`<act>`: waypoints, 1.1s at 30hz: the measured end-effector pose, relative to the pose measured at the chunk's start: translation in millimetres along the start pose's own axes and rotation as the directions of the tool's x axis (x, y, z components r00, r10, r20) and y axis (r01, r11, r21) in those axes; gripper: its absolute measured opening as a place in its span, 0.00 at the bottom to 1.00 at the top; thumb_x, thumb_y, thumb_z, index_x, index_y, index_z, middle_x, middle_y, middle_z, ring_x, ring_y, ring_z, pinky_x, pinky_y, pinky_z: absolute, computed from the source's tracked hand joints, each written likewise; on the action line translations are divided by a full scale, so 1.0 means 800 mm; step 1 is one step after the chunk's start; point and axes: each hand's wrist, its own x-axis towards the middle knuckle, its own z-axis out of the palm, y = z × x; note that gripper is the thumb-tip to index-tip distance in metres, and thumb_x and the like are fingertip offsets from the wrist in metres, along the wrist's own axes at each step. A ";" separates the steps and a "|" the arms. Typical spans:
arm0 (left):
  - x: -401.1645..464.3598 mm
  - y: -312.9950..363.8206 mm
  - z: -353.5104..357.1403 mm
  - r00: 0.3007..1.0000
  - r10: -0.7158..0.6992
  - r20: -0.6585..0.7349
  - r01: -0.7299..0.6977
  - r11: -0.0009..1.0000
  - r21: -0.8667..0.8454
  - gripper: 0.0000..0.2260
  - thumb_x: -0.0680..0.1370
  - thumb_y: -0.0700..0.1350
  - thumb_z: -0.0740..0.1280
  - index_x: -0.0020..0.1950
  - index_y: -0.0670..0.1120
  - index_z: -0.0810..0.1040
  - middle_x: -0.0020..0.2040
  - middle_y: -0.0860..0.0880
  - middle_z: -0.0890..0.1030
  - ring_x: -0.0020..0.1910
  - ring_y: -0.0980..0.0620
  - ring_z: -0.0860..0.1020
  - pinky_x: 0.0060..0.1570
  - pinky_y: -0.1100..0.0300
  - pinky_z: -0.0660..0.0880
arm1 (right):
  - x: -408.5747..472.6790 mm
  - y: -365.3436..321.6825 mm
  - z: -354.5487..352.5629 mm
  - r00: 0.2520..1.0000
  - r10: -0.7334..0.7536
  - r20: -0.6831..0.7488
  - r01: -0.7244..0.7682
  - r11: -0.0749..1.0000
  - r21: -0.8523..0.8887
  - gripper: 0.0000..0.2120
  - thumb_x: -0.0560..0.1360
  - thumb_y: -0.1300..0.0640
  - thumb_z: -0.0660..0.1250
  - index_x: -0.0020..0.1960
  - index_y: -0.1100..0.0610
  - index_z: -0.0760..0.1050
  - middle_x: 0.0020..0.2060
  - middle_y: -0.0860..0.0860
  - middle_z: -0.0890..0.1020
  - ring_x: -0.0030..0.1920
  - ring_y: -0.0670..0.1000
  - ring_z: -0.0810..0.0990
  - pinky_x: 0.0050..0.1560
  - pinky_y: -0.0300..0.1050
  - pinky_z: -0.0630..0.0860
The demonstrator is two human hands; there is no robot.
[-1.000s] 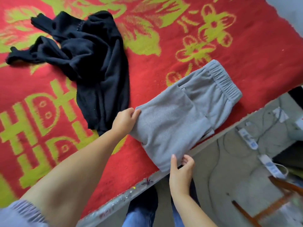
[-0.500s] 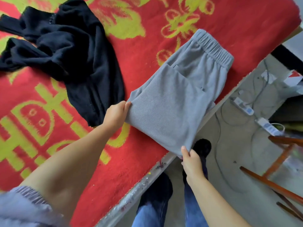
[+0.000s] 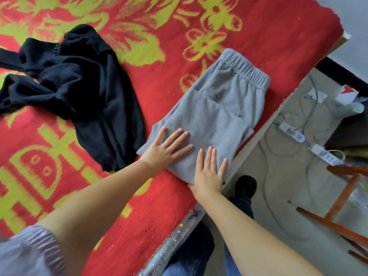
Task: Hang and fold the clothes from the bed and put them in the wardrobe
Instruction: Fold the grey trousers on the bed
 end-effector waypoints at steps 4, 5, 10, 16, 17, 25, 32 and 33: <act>-0.009 -0.016 -0.003 0.996 0.008 0.090 0.000 0.997 -0.080 0.32 0.76 0.40 0.58 0.79 0.51 0.50 0.77 0.37 0.54 0.75 0.39 0.57 0.70 0.39 0.60 | 0.018 -0.016 -0.025 0.995 -0.011 0.101 0.018 0.997 -0.071 0.39 0.80 0.55 0.58 0.76 0.64 0.34 0.75 0.68 0.41 0.76 0.64 0.38 0.71 0.69 0.37; -0.010 -0.017 -0.010 0.995 0.000 0.102 0.015 0.990 -0.142 0.32 0.76 0.40 0.62 0.78 0.50 0.55 0.76 0.37 0.58 0.74 0.40 0.61 0.69 0.42 0.63 | 0.017 -0.019 -0.034 0.988 -0.035 0.149 0.044 0.997 -0.056 0.35 0.80 0.57 0.57 0.77 0.64 0.37 0.75 0.68 0.45 0.76 0.64 0.42 0.72 0.68 0.40; 0.019 -0.048 -0.095 0.935 0.105 0.340 0.045 0.912 -0.407 0.21 0.77 0.46 0.62 0.69 0.56 0.69 0.63 0.54 0.76 0.61 0.50 0.75 0.52 0.55 0.74 | 0.014 0.038 -0.119 0.861 -0.304 0.409 0.267 0.953 0.145 0.22 0.78 0.62 0.60 0.71 0.61 0.62 0.64 0.61 0.72 0.65 0.60 0.71 0.65 0.55 0.68; 0.106 -0.094 -0.221 0.806 0.271 0.527 0.228 0.678 -0.699 0.16 0.73 0.42 0.67 0.61 0.46 0.75 0.49 0.52 0.77 0.48 0.51 0.75 0.43 0.61 0.70 | 0.048 0.175 -0.266 0.659 -0.511 0.553 0.241 0.839 0.488 0.06 0.73 0.61 0.64 0.38 0.54 0.70 0.35 0.50 0.76 0.36 0.48 0.75 0.37 0.43 0.71; 0.126 -0.111 -0.232 0.836 0.246 0.491 0.243 0.636 -0.732 0.17 0.73 0.42 0.67 0.62 0.45 0.75 0.50 0.51 0.79 0.49 0.51 0.76 0.48 0.59 0.72 | 0.064 0.196 -0.284 0.685 -0.536 0.493 0.206 0.792 0.574 0.04 0.72 0.63 0.65 0.40 0.56 0.74 0.36 0.51 0.79 0.38 0.47 0.78 0.38 0.43 0.73; 0.249 -0.191 -0.176 0.731 -0.473 0.491 0.217 -0.521 -0.825 0.18 0.77 0.60 0.64 0.59 0.50 0.79 0.52 0.49 0.82 0.51 0.52 0.80 0.52 0.59 0.75 | 0.222 0.265 -0.294 0.970 0.153 -0.188 0.138 0.292 0.946 0.18 0.77 0.54 0.67 0.64 0.60 0.74 0.53 0.52 0.80 0.49 0.44 0.76 0.51 0.36 0.70; 0.255 -0.095 -0.085 0.486 -0.723 0.491 0.605 -0.127 -0.786 0.20 0.76 0.64 0.60 0.51 0.47 0.71 0.46 0.53 0.76 0.47 0.50 0.74 0.45 0.55 0.68 | 0.226 0.222 -0.181 0.911 0.381 0.157 -0.285 0.308 0.908 0.40 0.77 0.41 0.63 0.78 0.60 0.48 0.73 0.61 0.61 0.72 0.60 0.64 0.68 0.49 0.62; 0.254 -0.088 -0.082 0.445 -0.776 0.446 0.641 -0.072 -0.764 0.18 0.77 0.63 0.58 0.48 0.48 0.69 0.42 0.52 0.75 0.45 0.47 0.74 0.42 0.54 0.66 | 0.221 0.215 -0.172 0.894 0.431 0.118 -0.278 0.330 0.902 0.36 0.78 0.44 0.62 0.77 0.60 0.52 0.71 0.62 0.64 0.69 0.61 0.67 0.64 0.50 0.65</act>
